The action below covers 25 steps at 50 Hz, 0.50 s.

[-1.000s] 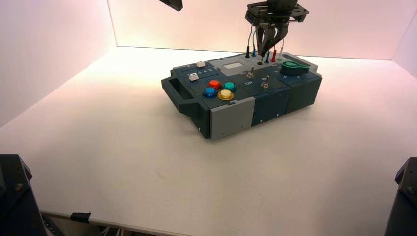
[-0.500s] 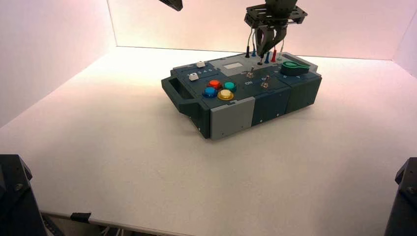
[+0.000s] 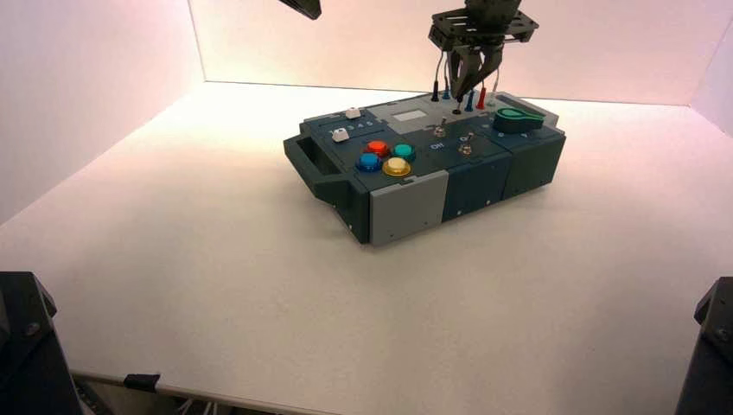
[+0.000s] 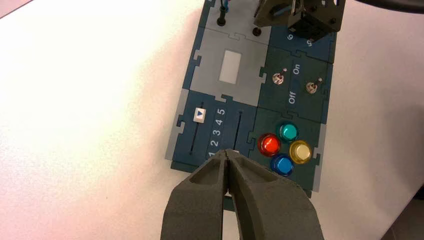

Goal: Insert the black wire.

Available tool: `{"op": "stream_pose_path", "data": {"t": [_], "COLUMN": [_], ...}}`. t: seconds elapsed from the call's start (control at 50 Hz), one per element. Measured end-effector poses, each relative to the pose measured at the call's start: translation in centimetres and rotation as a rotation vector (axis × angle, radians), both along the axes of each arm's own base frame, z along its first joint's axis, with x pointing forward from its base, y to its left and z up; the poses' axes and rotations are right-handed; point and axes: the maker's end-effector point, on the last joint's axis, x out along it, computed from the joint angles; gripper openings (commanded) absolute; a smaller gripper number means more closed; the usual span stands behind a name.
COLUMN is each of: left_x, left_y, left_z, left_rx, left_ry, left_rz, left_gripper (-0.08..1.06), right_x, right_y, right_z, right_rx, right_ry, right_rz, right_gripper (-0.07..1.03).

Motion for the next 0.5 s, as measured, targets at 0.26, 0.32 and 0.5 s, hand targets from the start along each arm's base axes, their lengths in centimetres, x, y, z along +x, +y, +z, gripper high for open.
{"op": "stream_pose_path", "data": {"t": [0.26,0.32,0.5], "left_x": [0.03,0.04,0.03], "left_y": [0.05,0.05,0.05], "left_z": [0.0,-0.06,0.0], "left_rx": [0.0,0.001,0.0], "left_ry": [0.0,0.001,0.0], "left_rz": [0.002,0.002,0.002], "left_gripper": [-0.03,-0.03,-0.03], "right_x": [-0.04,0.03,0.02], "right_y": [0.07,0.07,0.14], "right_z": [-0.49,-0.51,-0.77], "right_rx": [-0.001,-0.001,-0.002], "right_ry": [0.006,0.005,0.007], "right_rz": [-0.001,-0.001,0.001], "right_gripper": [-0.02,-0.02,-0.02]}}
